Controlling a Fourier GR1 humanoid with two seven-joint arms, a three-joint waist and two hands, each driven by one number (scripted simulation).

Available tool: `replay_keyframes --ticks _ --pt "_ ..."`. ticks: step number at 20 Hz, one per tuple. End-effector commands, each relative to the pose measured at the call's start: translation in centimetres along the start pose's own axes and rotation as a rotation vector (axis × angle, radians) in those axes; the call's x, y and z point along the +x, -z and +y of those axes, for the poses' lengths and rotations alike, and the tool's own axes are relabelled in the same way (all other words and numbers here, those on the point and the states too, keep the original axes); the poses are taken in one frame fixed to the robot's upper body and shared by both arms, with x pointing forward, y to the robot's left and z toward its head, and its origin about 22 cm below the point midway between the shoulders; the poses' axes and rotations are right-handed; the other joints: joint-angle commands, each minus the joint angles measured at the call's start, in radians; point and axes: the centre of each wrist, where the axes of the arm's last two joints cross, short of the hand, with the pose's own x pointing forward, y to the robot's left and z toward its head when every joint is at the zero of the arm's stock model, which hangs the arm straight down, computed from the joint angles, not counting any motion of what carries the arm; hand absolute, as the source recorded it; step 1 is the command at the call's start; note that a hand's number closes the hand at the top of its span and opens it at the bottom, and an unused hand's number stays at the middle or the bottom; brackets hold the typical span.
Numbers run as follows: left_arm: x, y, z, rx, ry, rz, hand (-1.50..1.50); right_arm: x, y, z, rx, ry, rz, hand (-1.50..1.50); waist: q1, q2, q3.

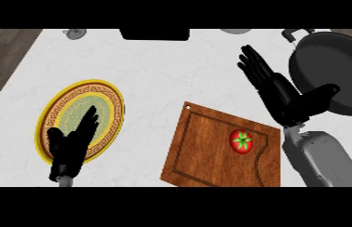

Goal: Pick the tomato from the cutting board and place it in the pot

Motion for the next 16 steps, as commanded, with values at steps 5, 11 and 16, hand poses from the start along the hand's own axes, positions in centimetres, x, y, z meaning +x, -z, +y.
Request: replay_keyframes --ticks 5,11,16 --pt "10.3 1.7 2.0 0.123 0.005 -0.388 0.0 0.3 0.0 -9.1 -0.06 -0.126 -0.165 1.5 -0.016 0.017 -0.022" --pt "11.4 2.5 1.4 0.106 -0.024 -0.396 0.0 -6.8 -3.3 -10.7 -0.132 -0.438 -0.234 -1.5 -0.027 0.02 -0.024" --pt "12.9 1.1 2.2 0.101 -0.036 -0.388 0.0 -7.4 -3.3 -12.0 -0.039 -0.385 -0.403 -1.5 -0.034 0.012 -0.026"
